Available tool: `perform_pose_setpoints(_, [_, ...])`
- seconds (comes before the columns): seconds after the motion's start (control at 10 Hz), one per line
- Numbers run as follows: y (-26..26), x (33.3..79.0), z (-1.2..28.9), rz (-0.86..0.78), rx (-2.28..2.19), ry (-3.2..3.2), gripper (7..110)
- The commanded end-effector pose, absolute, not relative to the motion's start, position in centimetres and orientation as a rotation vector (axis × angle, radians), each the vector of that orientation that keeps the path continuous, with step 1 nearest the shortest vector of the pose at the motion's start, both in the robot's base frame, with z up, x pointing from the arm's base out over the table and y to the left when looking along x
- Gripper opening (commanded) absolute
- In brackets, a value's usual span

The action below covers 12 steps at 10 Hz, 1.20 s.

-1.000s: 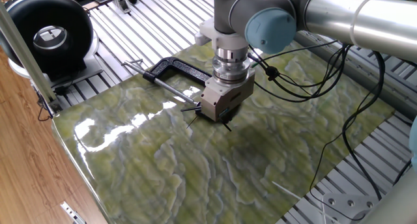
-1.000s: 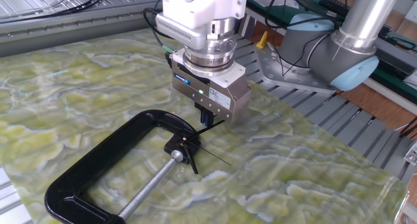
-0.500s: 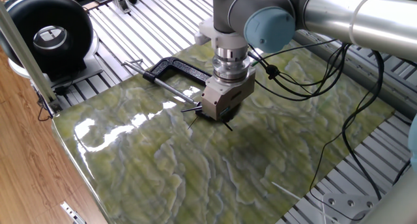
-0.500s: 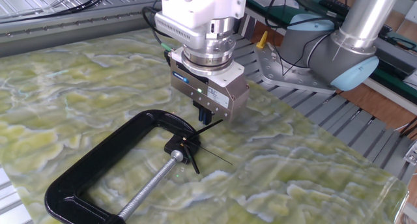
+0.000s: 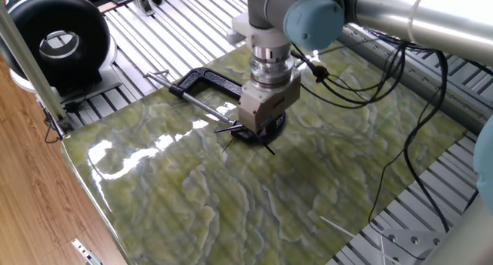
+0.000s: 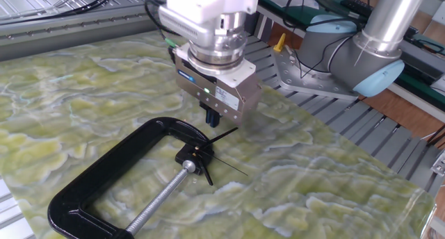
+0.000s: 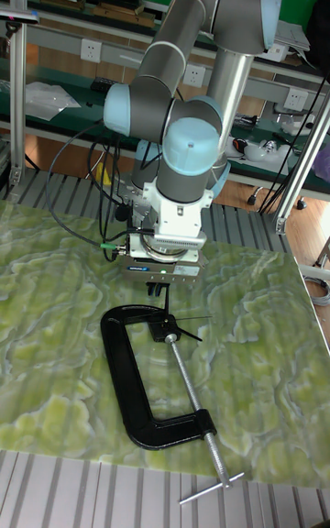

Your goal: Turn the hands of a clock

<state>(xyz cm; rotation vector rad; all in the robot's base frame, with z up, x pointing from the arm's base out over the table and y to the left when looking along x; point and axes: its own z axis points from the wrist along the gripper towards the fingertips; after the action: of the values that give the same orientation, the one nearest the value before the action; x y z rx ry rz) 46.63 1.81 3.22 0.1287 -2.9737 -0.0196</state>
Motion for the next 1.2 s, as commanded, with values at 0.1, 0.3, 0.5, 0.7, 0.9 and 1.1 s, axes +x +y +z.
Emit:
perform_pose_setpoints(0.1, [1.0,53.3,5.1,0.139,0.082,-3.147,7])
perform_pose_setpoints(0.3, [3.3,55.4,5.7,0.063,0.048,-3.190,7])
perform_pose_setpoints(0.5, [3.8,56.5,6.4,-0.014,0.073,-3.192,7])
perform_pose_setpoints(0.7, [3.2,57.9,6.5,-0.052,0.111,-3.215,7])
perform_pose_setpoints(0.9, [3.3,59.7,6.0,-0.071,0.131,-3.266,7])
perform_pose_setpoints(1.1, [3.2,60.5,6.3,-0.061,0.107,-3.299,7])
